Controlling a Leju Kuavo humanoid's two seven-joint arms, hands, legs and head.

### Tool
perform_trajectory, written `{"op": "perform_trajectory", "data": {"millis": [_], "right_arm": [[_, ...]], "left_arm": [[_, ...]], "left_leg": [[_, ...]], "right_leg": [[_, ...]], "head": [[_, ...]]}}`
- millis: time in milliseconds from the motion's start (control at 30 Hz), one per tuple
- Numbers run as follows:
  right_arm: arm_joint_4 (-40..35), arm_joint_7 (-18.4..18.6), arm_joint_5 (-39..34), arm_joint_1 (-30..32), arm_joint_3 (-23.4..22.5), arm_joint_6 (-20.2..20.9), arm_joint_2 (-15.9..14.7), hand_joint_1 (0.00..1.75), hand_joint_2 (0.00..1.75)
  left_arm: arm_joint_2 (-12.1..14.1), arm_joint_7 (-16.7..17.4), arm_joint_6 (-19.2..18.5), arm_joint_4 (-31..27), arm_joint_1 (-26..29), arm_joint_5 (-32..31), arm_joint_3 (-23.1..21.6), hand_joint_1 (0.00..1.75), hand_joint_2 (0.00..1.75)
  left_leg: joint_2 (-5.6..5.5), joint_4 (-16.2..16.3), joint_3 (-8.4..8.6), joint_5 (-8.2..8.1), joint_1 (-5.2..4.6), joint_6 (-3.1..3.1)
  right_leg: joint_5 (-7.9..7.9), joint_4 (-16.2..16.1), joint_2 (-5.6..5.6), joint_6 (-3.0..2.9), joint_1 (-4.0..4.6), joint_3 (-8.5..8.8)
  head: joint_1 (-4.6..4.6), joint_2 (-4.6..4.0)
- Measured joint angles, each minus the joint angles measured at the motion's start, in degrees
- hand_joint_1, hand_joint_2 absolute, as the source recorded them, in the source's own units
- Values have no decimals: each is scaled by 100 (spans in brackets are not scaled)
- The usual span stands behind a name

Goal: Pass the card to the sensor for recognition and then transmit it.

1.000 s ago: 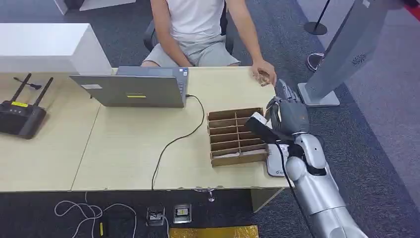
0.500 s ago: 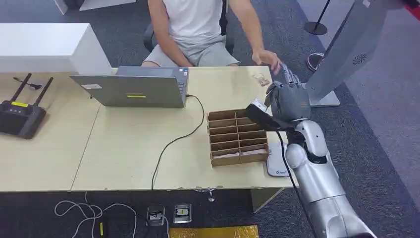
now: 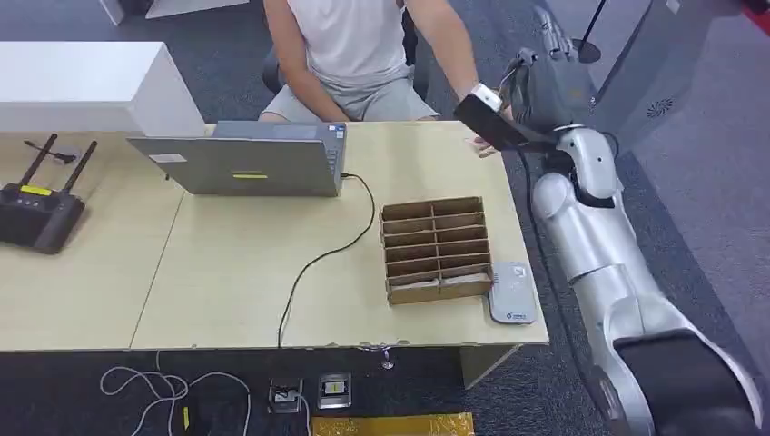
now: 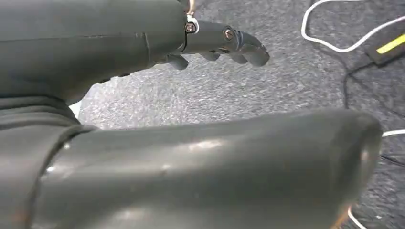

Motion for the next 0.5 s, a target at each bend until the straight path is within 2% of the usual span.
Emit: {"op": "perform_trajectory", "data": {"millis": [233, 500], "right_arm": [[980, 146, 107, -567, 2, 240, 113, 175, 175], [1643, 254, 142, -651, 2, 315, 170, 175, 175]], "left_arm": [[18, 20, -98, 0, -69, -55, -92, 0, 0], [44, 61, -159, 0, -134, -48, -100, 0, 0]], "left_leg": [[-5, 0, -2, 0, 1, 0], [-5, 1, 1, 0, 1, 0]], "right_leg": [[0, 0, -6, -1, 1, -2], [0, 0, -4, 0, 0, 1]], "head": [[-2, 0], [0, 0]]}}
